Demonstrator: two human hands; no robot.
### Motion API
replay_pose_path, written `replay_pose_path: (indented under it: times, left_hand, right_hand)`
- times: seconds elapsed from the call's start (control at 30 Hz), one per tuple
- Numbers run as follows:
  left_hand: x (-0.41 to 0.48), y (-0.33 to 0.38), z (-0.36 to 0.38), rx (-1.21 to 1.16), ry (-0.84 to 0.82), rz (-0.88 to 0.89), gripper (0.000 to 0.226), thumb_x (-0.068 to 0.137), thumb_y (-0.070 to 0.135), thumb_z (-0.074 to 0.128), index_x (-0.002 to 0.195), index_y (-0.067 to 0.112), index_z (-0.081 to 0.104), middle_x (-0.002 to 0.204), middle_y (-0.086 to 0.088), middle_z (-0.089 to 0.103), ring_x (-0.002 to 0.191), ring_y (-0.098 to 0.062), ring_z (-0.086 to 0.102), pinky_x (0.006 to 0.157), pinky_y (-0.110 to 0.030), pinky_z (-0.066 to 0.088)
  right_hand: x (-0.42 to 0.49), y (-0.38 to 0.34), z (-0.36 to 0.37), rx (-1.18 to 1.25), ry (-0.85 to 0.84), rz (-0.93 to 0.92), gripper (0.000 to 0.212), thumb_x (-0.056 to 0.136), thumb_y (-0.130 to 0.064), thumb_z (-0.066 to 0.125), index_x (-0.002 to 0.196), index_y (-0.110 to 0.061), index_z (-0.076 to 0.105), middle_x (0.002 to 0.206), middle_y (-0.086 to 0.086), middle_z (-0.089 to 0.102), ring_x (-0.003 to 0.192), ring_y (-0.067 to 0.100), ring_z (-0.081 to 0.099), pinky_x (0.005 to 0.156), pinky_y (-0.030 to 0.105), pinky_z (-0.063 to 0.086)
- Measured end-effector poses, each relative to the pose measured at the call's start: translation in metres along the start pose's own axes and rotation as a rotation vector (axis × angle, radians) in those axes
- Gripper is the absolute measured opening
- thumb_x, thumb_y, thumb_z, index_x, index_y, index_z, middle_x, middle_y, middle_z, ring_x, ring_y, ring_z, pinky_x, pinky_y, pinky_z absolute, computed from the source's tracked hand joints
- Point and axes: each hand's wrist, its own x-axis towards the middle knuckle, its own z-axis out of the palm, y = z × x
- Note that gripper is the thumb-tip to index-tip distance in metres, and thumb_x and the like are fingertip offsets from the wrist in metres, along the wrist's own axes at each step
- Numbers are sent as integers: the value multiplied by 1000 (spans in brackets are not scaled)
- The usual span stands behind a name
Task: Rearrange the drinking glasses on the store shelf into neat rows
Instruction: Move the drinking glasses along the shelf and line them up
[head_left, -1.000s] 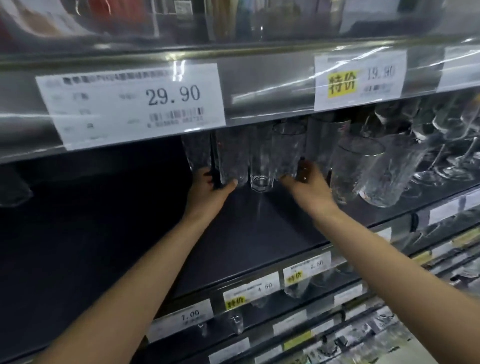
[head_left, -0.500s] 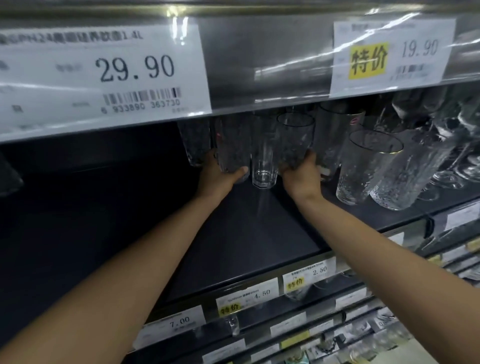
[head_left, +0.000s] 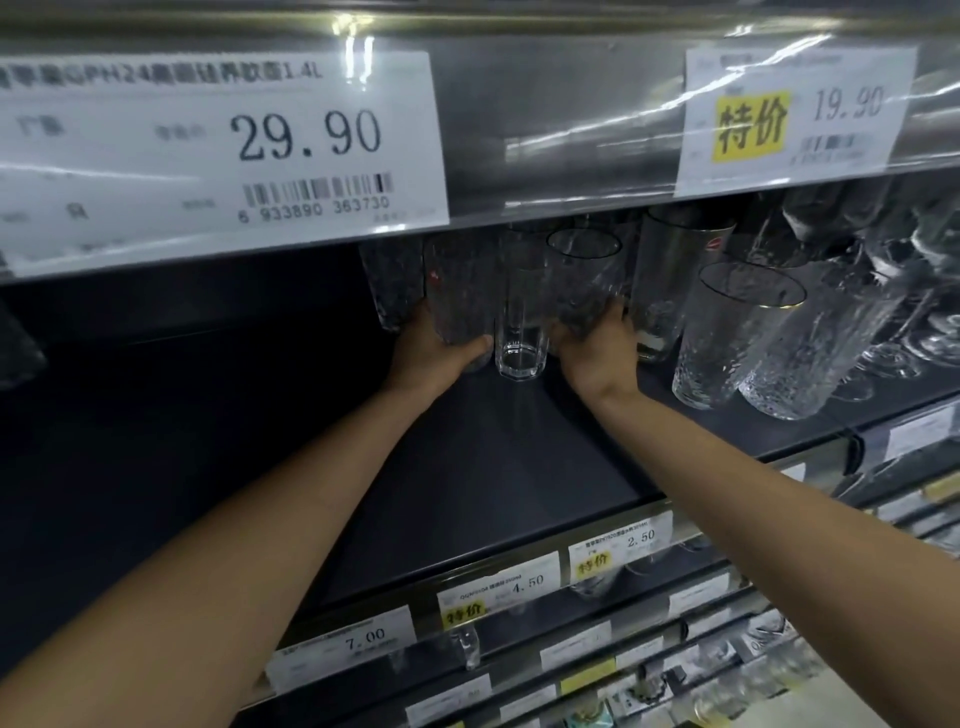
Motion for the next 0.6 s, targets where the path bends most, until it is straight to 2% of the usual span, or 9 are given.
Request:
replay_pose_path:
  times: [0.07,0.13,0.27,0.37,0.4,0.5,0.57,0.6]
  left_hand:
    - [-1,-3,-5,22,-12,-3,64,69,38,81,126,20,59,118,6,67,107,-9,63,93,-26,51]
    - [-3,-5,-11,15,-15,-6,60,70,35,82,124,21,60,117,6,67,106,-9,63,94,-26,51]
    - [-14,-10,-25,8,-27,25,54,71,31,81,121,21,62,114,5,68,105,-10,64,92,-26,51]
    - [-23,-14,-38,-11,-61,44,45,71,25,81,113,18,65,108,3,70,101,-10,66,89,-28,52]
    - [-25,-16,-43,-14,-82,36,49,68,31,83,112,18,65,107,3,70,100,-9,66,88,-28,53]
    - [-34,-19,-59,-10,-130,-8,79,53,55,87,119,20,62,112,6,70,104,-7,67,93,-31,54]
    - [-42,-21,-68,-14,-143,-15,87,52,54,90,125,20,57,117,7,68,107,-6,65,96,-32,53]
    - [-49,-18,-73,-19,-145,-16,84,56,47,91,127,20,55,119,6,66,109,-6,64,97,-31,52]
  right_hand:
    - [-2,-1,0,37,6,19,69,86,-33,74,134,0,38,131,20,57,123,36,53,102,40,44]
    - [-6,-2,-3,60,2,27,63,88,-29,73,132,-1,37,130,18,60,121,34,56,99,37,44]
    - [-15,0,-10,103,-7,60,56,89,-23,70,127,-2,35,127,17,59,117,34,58,101,41,46]
    - [-22,7,-15,147,-3,70,54,88,-23,73,124,-4,36,123,14,63,114,29,61,99,37,48]
    - [-25,10,-17,157,-5,74,56,87,-25,74,122,-5,36,122,11,63,113,27,62,99,35,48]
    - [-35,16,-25,172,-13,75,69,78,-32,82,121,-7,33,121,6,62,113,24,61,100,37,48]
    - [-43,17,-32,175,-18,59,75,71,-34,86,119,-13,32,122,6,63,113,24,61,100,39,49]
    - [-48,16,-36,169,-23,47,75,70,-33,87,117,-16,31,123,4,63,113,22,60,100,37,49]
